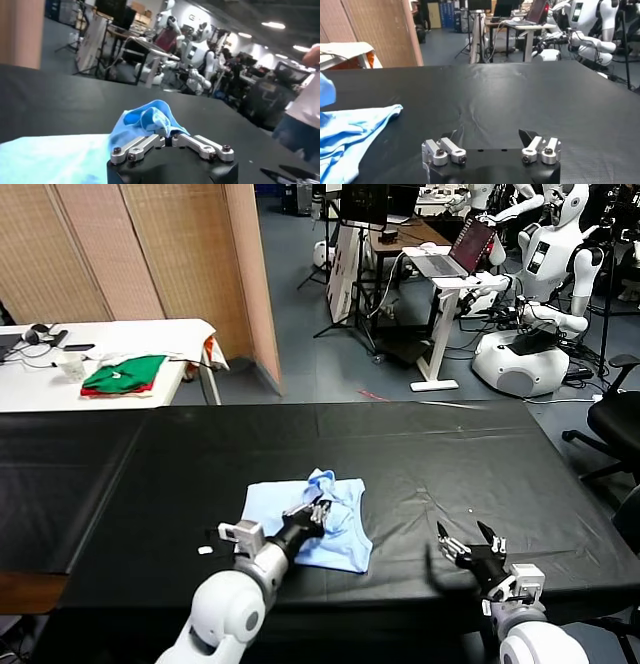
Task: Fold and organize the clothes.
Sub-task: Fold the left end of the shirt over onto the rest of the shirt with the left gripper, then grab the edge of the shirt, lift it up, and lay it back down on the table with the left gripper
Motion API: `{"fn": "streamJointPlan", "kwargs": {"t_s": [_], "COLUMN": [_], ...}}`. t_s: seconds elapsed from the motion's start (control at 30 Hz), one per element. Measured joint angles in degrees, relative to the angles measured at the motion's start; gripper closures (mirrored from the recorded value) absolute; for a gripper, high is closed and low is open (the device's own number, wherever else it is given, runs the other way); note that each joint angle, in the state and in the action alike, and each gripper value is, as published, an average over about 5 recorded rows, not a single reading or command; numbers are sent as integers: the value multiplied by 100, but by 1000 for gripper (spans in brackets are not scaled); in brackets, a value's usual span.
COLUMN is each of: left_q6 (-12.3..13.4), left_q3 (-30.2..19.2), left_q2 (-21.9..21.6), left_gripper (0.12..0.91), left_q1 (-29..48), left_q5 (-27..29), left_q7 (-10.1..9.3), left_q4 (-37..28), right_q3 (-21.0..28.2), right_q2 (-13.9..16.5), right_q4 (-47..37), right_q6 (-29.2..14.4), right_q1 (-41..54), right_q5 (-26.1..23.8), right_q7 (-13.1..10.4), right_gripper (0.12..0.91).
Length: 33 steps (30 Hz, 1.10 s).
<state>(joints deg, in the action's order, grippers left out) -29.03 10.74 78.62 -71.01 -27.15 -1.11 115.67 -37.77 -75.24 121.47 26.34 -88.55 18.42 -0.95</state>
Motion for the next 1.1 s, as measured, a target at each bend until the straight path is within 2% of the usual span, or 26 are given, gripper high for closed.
{"fn": "streamJointPlan", "kwargs": {"t_s": [0.27,0.37,0.47,0.63,0.83,0.93,1.03,1.1], "left_q6": [58,80,57,30,-141,-232,-273,-218], "left_q3": [-138,-166,-173,-209,-175,-93,49,177], "left_q2": [198,252,300,404,676,827,883,851], "left_gripper": [855,855,808,540,206,135,125,124], "left_q1": [-50,-56,-58,-127,-323,-398,-405,-402], "left_q5": [234,321,371,294,-272,-681,-970,-910], "left_q7": [-2,-59,-127,-82,-166,-277,-371,-373], "left_q4": [-160,-216,-270,-268,-142,-24,132,236], "right_q3": [75,117,151,196,351,499,703,862], "right_q2": [11,38,89,209,378,424,449,458], "right_q4": [-11,29,93,152,112,77,14,-44], "right_q6": [10,52,87,63,61,93,129,141], "right_q1": [-24,-8,-25,-96,-14,124,334,498], "right_q5": [-50,-59,-30,167,458,549,568,550], "right_q7": [4,13,81,231,262,247,230,204], "right_gripper": [118,118,118,118,118,118,118,118]}}
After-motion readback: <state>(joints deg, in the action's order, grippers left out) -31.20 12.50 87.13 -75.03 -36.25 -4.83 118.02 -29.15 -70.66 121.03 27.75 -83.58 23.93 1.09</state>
